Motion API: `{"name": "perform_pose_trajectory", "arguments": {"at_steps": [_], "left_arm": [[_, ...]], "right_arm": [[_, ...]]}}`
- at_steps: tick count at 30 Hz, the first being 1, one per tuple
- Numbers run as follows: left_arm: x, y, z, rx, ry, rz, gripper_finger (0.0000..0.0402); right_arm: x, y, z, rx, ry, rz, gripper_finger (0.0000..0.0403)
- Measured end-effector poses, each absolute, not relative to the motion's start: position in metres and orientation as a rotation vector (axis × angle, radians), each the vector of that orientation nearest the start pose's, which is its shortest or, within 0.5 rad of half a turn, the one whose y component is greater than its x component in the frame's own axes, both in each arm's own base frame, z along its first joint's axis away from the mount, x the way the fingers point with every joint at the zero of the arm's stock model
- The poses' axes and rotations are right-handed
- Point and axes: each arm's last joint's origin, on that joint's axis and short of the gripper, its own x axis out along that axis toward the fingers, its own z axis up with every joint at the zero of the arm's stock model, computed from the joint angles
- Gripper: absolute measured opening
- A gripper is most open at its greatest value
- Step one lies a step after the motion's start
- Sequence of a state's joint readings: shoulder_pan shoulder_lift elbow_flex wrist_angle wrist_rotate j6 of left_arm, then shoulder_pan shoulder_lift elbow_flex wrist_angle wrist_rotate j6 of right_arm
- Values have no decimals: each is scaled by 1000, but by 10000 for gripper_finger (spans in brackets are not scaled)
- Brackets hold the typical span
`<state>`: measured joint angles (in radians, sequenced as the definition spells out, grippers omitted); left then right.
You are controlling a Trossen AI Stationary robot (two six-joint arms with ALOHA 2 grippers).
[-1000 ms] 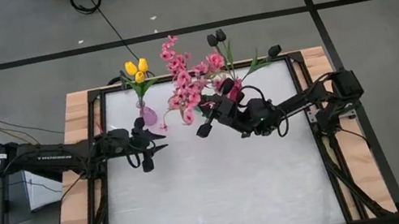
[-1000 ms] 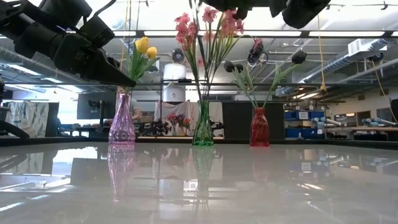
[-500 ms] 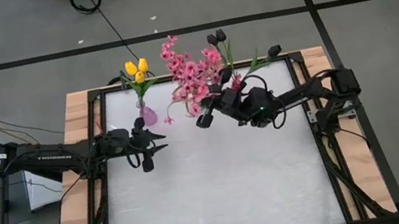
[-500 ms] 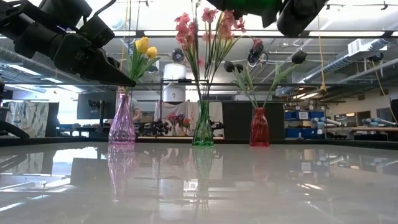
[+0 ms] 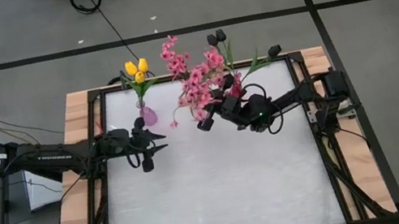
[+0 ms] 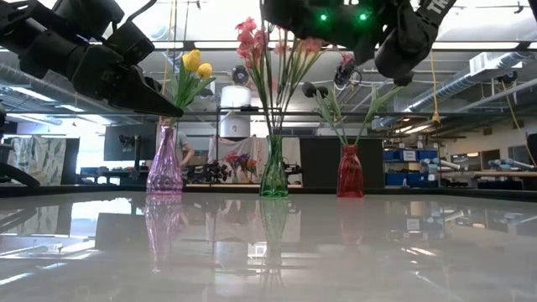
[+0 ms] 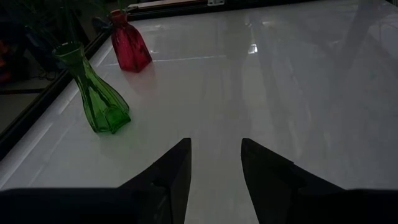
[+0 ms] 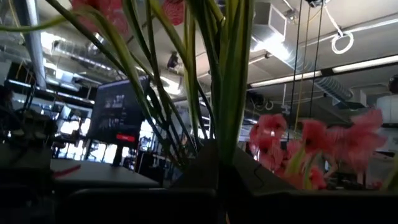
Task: Sort flowers into vase by color
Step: Put the pink flower into the green vase
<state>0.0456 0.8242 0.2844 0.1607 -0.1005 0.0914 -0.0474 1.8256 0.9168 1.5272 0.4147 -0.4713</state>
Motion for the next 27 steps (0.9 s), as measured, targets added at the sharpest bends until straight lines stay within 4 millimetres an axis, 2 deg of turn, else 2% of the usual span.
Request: {"name": "perform_pose_trajectory", "arguments": {"at_steps": [5, 27], "left_arm": [[171, 11, 187, 101, 386, 127, 146], [171, 11, 187, 100, 386, 127, 146]], "right_arm": [[358, -28, 250, -333, -466, -584, 13], [361, -30, 243, -312, -404, -588, 13]]}}
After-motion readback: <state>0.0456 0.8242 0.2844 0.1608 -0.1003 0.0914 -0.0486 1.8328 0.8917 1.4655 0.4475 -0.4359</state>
